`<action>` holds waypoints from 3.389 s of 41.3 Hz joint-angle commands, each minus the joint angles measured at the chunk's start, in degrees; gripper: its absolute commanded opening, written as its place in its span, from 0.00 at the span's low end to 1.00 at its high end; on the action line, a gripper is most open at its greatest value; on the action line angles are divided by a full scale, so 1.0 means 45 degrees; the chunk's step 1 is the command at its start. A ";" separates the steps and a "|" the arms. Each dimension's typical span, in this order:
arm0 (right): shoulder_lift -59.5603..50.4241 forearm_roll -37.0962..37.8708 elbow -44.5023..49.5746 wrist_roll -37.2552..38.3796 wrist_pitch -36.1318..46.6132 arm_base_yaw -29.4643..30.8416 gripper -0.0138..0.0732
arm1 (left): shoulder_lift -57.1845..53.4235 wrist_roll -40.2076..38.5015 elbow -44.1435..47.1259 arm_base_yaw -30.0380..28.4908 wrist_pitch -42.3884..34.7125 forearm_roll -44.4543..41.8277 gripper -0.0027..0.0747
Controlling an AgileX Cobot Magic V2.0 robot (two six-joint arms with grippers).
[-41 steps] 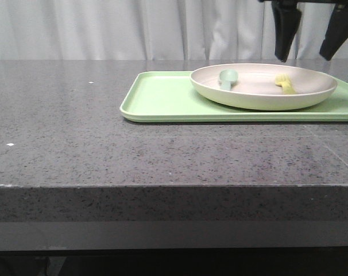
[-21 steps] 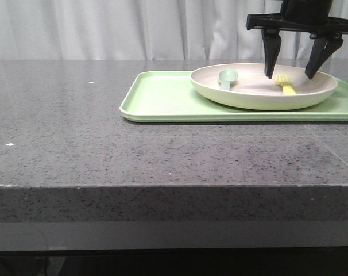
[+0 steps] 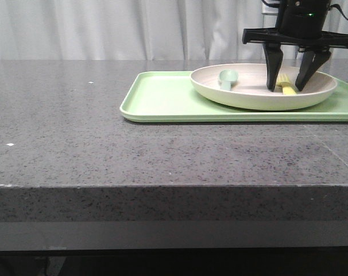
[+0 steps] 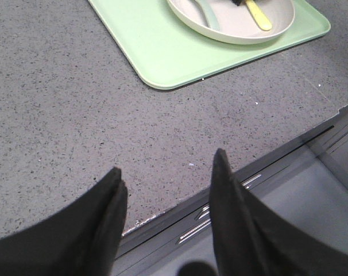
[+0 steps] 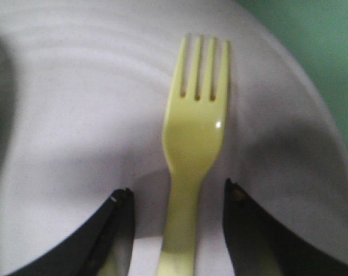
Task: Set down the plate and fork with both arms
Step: 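Close the right gripper on the yellow fork handle and lift, then carry the fork beside the plate and set it on the tray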
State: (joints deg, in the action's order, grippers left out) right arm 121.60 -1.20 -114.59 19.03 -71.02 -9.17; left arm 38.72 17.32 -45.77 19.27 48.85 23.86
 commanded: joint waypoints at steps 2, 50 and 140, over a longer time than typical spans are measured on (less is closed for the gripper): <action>-0.0741 0.0017 -0.0406 -0.0004 -0.1217 0.0083 0.52 | -0.0025 0.0029 -0.0326 -0.0031 -0.0773 0.0421 0.47; -0.3276 -0.0283 -0.0498 -0.2156 -0.1242 0.0287 0.22 | -0.0025 0.0029 -0.0326 -0.0031 -0.0752 0.0421 0.47; -0.6551 -0.0734 0.3128 -0.4229 -0.0885 0.1784 0.50 | -0.0025 0.0029 -0.0326 -0.0031 -0.0725 0.0421 0.47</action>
State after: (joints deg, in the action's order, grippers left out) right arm 98.69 -4.11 -101.25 1.87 -71.04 -0.09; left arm 38.72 17.32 -45.68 19.27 48.85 23.95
